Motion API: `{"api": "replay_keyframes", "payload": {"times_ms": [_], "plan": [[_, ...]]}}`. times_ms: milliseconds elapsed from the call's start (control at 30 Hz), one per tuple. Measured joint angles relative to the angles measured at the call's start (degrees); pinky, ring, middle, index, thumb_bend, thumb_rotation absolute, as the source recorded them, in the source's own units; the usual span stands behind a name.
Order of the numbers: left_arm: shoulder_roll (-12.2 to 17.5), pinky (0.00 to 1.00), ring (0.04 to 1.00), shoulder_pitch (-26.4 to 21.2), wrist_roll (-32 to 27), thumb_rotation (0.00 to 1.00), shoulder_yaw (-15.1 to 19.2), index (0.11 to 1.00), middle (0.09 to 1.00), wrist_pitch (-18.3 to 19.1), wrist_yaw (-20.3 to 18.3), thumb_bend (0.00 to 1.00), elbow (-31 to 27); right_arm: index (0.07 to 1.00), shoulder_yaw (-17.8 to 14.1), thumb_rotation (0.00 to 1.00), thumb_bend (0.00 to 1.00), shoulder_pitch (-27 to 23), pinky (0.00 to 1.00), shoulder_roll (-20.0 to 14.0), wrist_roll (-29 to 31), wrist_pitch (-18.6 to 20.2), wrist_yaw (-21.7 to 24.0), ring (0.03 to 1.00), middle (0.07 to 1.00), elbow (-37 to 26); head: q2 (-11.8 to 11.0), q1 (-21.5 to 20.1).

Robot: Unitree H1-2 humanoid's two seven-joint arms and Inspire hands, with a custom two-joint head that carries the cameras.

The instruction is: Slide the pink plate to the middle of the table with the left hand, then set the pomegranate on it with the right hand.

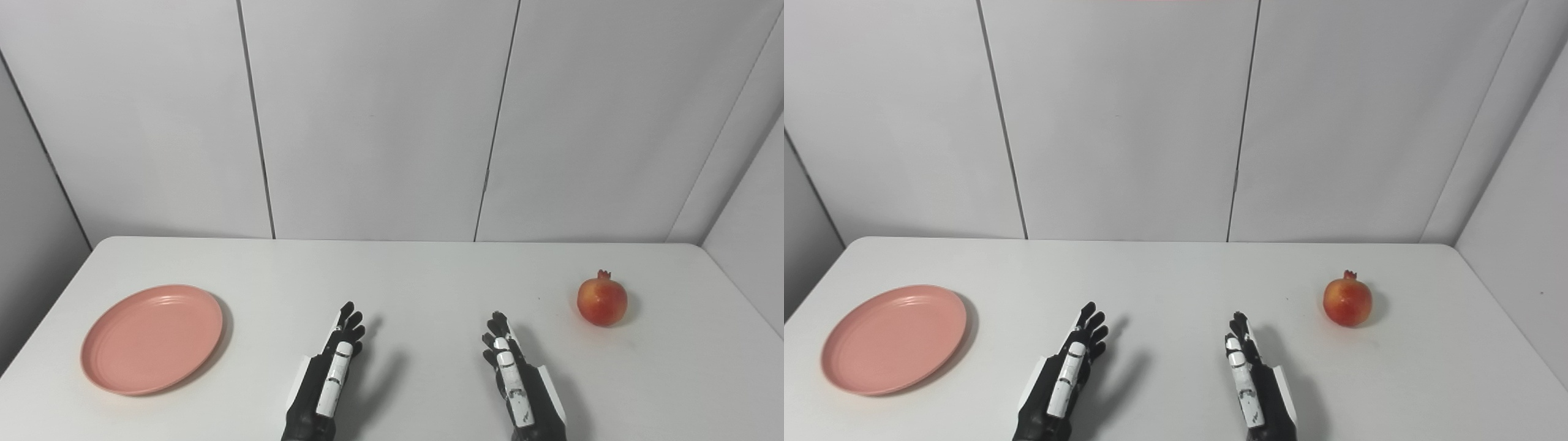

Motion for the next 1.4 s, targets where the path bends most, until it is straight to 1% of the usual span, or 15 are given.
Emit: {"api": "replay_keyframes", "payload": {"times_ms": [733, 1033, 1400], "plan": [[0.0, 0.97, 0.967, 0.0, 0.2, 1.00, -0.1, 0.986, 0.980, 0.2, 0.0, 0.39, -0.2, 0.985, 0.0, 1.00, 0.28, 0.0, 0.98, 0.0, -0.3, 0.0, 0.0, 0.964, 0.980, -0.1, 0.2, -0.2], [0.0, 0.97, 0.965, 0.0, 0.2, 1.00, -0.1, 0.987, 0.977, 0.2, 0.0, 0.40, -0.2, 0.986, 0.1, 1.00, 0.28, 0.0, 0.97, 0.0, -0.2, 0.0, 0.0, 0.963, 0.980, -0.2, -0.5, -0.3], [0.1, 0.96, 0.962, 0.0, 0.1, 1.00, -0.1, 0.981, 0.974, 0.2, 0.0, 0.40, -0.2, 0.991, 0.1, 1.00, 0.29, 0.1, 0.98, -0.1, 0.2, 0.0, 0.1, 0.967, 0.983, -0.2, -0.7, -0.3]]}}
